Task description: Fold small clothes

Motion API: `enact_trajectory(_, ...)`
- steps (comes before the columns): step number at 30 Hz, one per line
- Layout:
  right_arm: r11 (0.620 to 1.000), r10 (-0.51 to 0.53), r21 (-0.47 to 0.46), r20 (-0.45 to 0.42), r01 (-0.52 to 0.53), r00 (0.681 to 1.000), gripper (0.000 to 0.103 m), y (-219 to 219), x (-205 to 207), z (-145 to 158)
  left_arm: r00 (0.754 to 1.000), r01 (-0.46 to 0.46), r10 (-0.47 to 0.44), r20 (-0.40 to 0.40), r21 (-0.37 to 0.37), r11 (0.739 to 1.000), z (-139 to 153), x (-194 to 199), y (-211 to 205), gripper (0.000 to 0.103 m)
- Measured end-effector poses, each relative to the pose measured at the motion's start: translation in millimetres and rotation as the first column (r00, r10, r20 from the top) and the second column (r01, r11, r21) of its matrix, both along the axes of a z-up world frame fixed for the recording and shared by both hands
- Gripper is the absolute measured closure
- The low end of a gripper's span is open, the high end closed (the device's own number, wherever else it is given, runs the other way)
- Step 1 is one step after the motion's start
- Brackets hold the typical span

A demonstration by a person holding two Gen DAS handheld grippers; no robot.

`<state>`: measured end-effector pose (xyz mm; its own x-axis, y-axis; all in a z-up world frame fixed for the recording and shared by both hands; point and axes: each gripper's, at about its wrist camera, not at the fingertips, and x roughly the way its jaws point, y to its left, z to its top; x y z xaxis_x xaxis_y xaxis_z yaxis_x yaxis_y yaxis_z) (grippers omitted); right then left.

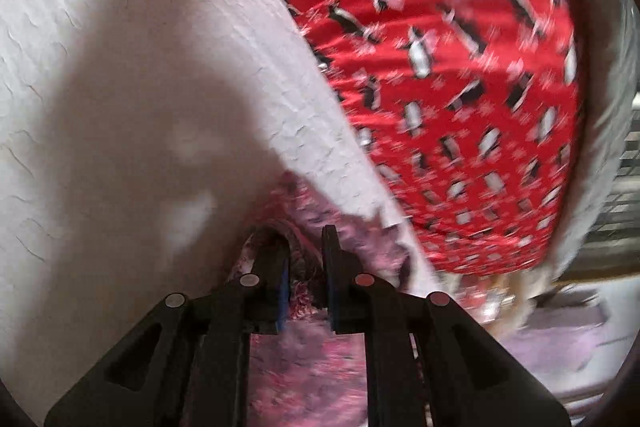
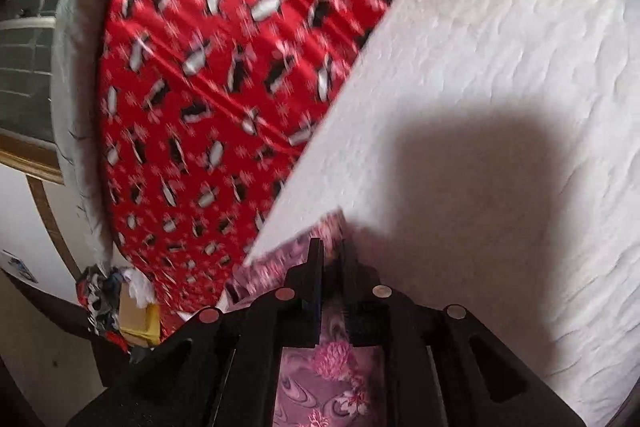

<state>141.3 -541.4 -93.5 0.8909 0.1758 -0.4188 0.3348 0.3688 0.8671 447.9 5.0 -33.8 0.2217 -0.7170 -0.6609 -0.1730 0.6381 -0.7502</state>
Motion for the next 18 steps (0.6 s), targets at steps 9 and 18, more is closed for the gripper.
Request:
enact_trajectory(9,0.992,0.029,-0.124,-0.027,-0.032,0.999,0.064,3,-25,26,0.996,-0.026,0.024,0.089,0.012,1.000,47,-20,17,0.063)
enact_trajectory(18,0.933,0.067,-0.335,-0.197,-0.132,0.978,0.051,40,26,23,0.960,0.085,-0.195,0.200,0.454,0.887,15,-123,-46,0.062)
